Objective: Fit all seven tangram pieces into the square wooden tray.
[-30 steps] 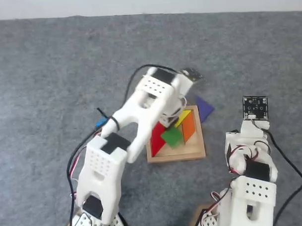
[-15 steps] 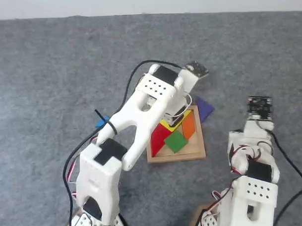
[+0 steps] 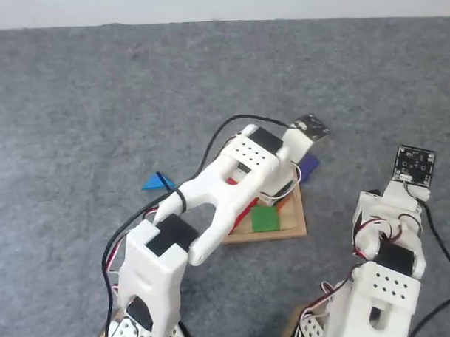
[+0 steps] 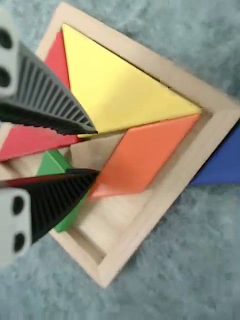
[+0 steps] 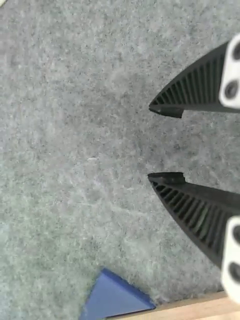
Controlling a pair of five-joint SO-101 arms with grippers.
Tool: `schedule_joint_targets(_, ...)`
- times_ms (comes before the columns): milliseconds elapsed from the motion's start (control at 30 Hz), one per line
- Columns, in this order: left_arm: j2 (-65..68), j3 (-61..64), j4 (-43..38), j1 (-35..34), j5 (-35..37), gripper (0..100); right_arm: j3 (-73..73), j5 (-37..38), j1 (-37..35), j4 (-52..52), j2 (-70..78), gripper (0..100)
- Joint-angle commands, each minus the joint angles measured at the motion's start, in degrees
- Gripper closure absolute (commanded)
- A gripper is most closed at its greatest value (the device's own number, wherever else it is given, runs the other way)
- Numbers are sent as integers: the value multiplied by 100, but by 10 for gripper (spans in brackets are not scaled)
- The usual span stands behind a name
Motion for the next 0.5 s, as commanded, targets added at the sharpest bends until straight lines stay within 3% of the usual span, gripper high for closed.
schedule_joint_targets(0,-396,163,-9,18,141,892,-79,-35,-22,-92,-119,809)
schedule_joint_targets(267,-501,286,97,-44,141,892,-70,-35,-31,-92,-119,809)
schedule_joint_targets(467,-1565,295,114,18,290,892,-70,-35,-31,-92,-119,809)
